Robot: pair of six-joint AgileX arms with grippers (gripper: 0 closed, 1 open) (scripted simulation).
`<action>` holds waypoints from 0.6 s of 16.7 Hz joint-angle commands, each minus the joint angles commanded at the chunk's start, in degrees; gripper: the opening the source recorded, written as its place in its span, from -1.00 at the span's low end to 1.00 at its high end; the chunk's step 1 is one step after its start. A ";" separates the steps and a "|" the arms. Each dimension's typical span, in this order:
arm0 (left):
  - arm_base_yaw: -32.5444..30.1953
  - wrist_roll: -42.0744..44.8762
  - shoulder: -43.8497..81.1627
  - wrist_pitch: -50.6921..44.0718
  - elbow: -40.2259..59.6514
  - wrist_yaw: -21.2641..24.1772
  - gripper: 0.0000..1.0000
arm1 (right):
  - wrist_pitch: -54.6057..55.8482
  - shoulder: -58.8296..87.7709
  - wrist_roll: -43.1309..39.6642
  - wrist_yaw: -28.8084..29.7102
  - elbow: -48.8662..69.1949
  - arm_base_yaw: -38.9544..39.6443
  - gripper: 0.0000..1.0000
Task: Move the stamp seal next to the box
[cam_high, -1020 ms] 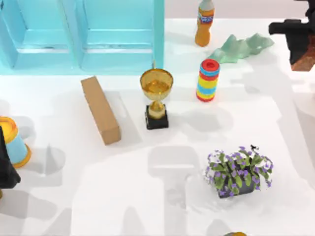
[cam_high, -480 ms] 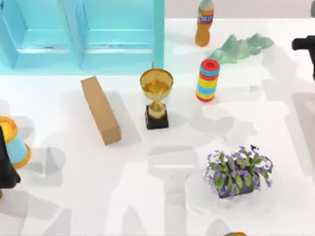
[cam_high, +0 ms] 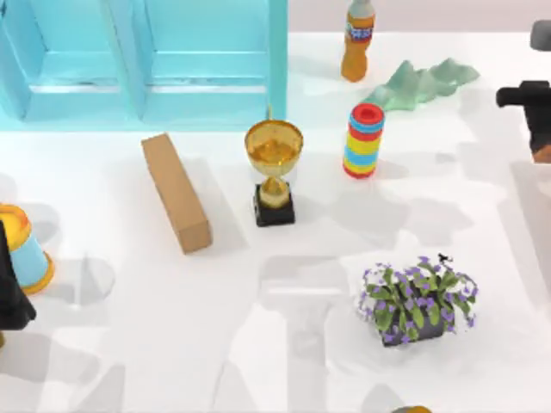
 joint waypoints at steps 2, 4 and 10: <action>0.00 0.00 0.00 0.00 0.00 0.00 1.00 | 1.56 1.36 -0.20 0.72 -2.36 -0.04 -1.00; 0.00 0.00 0.00 0.00 0.00 0.00 1.00 | 2.06 2.06 -0.33 1.14 -3.22 -0.03 -1.00; 0.00 0.00 0.00 0.00 0.00 0.00 1.00 | 2.06 2.06 -0.33 1.14 -3.22 -0.03 -0.55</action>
